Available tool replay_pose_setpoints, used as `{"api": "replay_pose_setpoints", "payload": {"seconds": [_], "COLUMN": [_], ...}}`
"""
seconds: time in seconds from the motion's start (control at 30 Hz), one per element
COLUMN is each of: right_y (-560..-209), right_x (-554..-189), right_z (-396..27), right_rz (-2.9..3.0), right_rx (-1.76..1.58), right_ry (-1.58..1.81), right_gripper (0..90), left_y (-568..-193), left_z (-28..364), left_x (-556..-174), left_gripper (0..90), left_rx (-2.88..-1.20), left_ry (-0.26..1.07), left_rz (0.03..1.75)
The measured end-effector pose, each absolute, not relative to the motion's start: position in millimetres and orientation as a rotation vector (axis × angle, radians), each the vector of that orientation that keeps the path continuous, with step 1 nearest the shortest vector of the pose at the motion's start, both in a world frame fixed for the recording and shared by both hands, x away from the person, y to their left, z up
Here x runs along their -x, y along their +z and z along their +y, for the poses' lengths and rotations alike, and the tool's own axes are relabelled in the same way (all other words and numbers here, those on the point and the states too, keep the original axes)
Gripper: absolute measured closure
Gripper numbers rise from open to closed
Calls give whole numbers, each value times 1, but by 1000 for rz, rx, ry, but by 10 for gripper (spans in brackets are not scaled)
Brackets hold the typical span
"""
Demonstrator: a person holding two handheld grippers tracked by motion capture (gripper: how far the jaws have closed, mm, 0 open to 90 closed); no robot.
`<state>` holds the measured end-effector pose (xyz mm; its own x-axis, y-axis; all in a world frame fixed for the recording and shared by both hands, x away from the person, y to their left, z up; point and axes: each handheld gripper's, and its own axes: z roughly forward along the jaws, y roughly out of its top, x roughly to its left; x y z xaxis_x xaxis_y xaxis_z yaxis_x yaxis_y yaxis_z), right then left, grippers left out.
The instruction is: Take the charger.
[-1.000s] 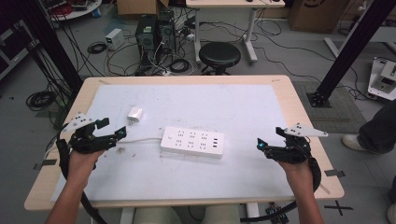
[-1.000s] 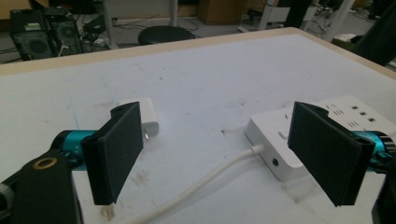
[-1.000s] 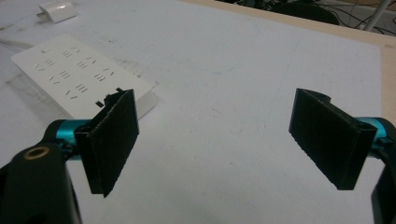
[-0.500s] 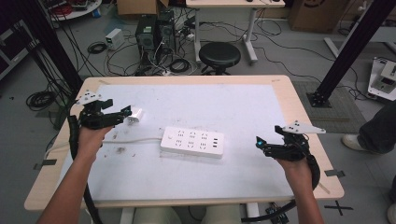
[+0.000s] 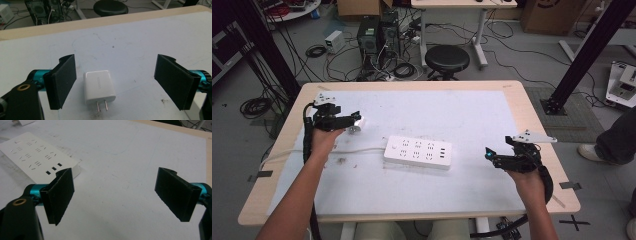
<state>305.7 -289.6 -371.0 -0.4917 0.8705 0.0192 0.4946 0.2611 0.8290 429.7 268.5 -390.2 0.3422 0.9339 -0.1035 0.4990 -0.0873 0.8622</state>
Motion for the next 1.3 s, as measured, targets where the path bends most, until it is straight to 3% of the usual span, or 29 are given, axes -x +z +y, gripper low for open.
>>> {"api": "replay_pose_setpoints", "payload": {"seconds": [0.3,0.83,1.3], "right_y": [-374,-378,-379], "right_x": [-309,-314,-314], "right_z": [-289,-290,-292], "right_rz": [2104,2114,2111], "right_rx": [-1240,-1257,-1254], "right_ry": [1114,1091,1099], "right_gripper": [162,162,162], "left_y": [-423,-444,-446], "left_z": [268,265,259], "left_x": [-449,-460,-460], "left_gripper": [180,184,316], "left_rx": [-1791,-1871,-1905], "left_ry": [590,594,579], "left_rz": [1388,1466,1450]}}
